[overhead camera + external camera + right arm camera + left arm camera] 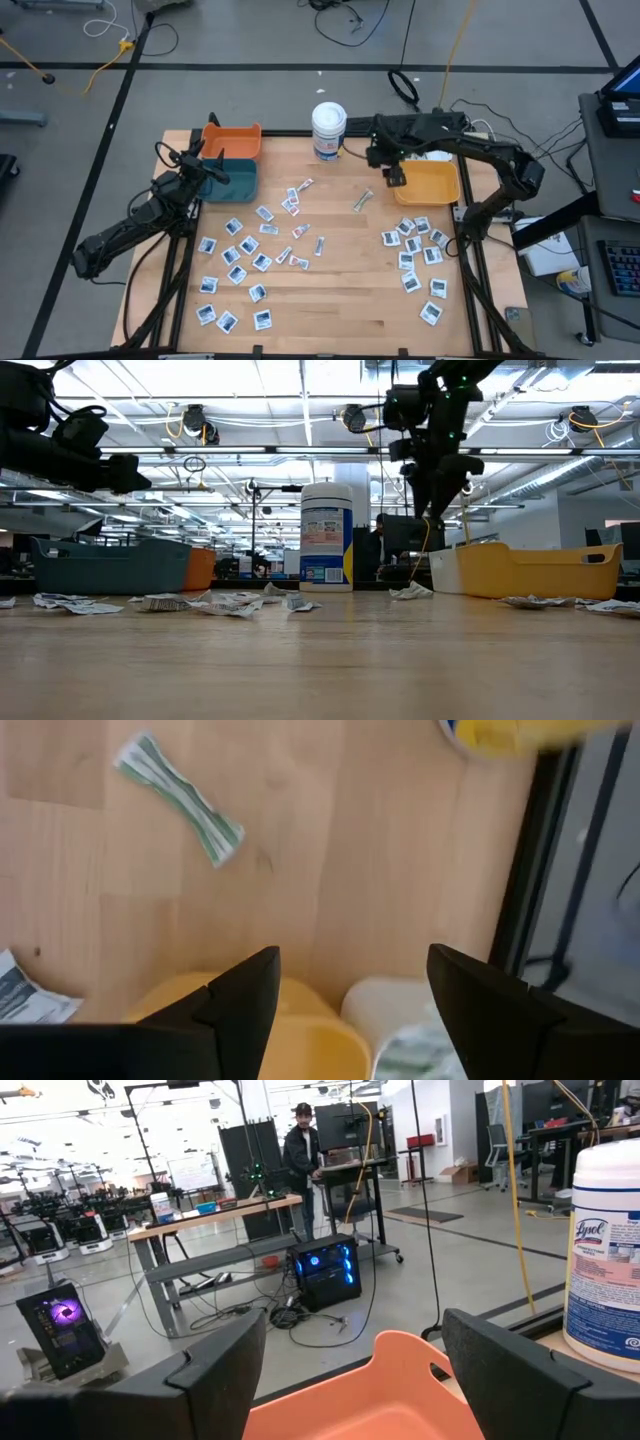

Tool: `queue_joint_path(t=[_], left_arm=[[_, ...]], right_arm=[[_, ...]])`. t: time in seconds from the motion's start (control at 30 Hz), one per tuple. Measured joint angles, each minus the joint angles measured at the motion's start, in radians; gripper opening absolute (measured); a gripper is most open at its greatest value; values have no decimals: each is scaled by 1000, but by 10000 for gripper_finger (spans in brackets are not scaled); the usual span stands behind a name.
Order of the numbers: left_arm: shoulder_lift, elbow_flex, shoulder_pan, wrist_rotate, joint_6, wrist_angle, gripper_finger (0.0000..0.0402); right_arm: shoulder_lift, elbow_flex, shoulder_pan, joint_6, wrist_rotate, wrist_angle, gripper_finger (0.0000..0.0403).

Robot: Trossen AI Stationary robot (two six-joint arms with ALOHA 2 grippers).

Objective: Pick & Place First Aid Supplies
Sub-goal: Put the green bandage into the white bin

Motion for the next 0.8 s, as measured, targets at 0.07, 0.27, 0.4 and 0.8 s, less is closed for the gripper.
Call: queue_joint_path(t=[0.07, 0.27, 0.4, 0.8], left_arm=[[0, 0, 0, 0, 0, 0, 308], [0, 0, 0, 0, 0, 0, 308], [0, 0, 0, 0, 0, 0, 308], [0, 0, 0, 0, 0, 0, 308]], right_arm=[[10, 0, 38, -31, 0, 22, 247], [50, 0, 125, -51, -6, 29, 247], [109, 0, 151, -48, -38, 30, 247], [308, -1, 208, -48, -52, 82, 247]])
